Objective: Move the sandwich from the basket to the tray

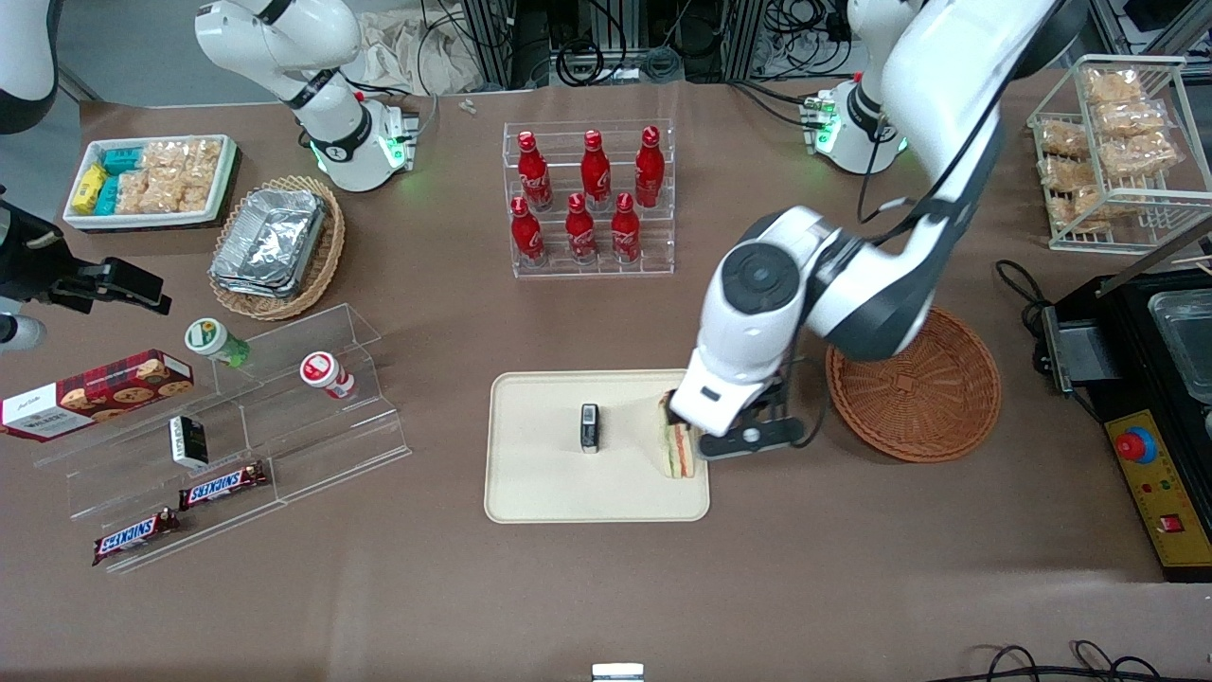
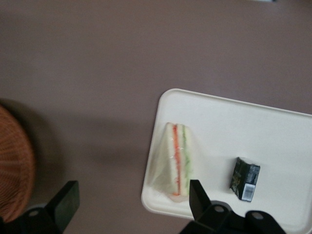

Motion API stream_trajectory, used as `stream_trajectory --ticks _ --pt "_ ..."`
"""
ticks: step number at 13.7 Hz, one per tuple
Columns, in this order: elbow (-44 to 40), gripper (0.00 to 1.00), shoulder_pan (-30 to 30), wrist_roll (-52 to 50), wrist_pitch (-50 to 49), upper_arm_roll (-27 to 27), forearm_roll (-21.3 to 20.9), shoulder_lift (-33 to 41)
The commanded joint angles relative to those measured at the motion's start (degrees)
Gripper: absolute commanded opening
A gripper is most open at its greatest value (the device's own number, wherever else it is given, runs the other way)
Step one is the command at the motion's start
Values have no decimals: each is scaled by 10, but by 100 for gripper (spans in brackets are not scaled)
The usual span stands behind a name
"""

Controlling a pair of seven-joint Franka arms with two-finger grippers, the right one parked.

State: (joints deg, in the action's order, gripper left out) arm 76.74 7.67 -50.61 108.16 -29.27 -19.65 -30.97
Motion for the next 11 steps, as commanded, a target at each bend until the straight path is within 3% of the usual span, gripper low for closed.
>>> stream_trajectory --ticks 1,3,6,8,11 --pt "33 100 -74 75 -71 -5 71 84" --pt "52 100 -86 130 -115 22 97 134" --pt "107 100 -62 287 -119 182 222 220" --pt "137 100 -64 385 -136 210 232 250" --pt "149 100 -67 443 -135 225 206 248"
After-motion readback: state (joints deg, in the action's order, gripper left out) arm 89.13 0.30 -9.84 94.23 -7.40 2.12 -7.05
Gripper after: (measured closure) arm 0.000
